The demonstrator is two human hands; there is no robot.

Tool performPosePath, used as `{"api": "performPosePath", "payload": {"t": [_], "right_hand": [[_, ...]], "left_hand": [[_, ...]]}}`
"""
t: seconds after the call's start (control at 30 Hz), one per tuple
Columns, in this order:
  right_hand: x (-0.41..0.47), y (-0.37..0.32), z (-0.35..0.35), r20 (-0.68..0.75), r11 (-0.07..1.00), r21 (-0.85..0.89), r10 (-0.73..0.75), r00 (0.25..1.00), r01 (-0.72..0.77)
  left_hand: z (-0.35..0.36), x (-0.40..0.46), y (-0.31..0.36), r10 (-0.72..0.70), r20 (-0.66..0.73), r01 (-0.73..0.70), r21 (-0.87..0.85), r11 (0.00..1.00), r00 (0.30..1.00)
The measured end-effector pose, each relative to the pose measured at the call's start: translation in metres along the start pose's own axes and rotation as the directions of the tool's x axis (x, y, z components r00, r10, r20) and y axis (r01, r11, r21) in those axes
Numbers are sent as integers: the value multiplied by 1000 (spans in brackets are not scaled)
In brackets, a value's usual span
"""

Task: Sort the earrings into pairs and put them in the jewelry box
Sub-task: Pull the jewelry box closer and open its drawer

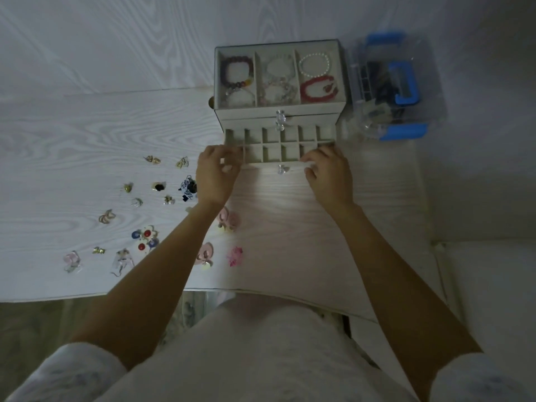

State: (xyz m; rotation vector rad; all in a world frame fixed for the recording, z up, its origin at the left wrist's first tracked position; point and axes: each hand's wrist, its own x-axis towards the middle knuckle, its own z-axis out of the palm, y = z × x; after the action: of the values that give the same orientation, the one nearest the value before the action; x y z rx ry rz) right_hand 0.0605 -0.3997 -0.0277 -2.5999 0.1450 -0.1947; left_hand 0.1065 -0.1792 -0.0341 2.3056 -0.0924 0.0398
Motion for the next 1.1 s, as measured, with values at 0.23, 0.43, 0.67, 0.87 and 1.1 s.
{"api": "performPosePath", "payload": {"t": [0.23,0.43,0.67,0.87,1.1], "right_hand": [[1,-3,0,-136,909,220,388,911,-355],[5,-2,2,-86,884,165,454,887,-437],[-25,-5,-1,-55,862,183,490,870,-474],[-39,-8,0,-61,850,204,507,860,-486],[-43,-8,0,-61,857,207,493,868,-472]], "left_hand": [[-8,23,2,-301,164,334,-229,915,939],[-15,19,8,-202,260,271,-263,926,944],[-22,5,11,-34,346,166,-362,917,938],[-22,-7,0,-166,326,268,-298,916,931],[-20,-9,-12,-172,337,253,-216,943,926]]}}
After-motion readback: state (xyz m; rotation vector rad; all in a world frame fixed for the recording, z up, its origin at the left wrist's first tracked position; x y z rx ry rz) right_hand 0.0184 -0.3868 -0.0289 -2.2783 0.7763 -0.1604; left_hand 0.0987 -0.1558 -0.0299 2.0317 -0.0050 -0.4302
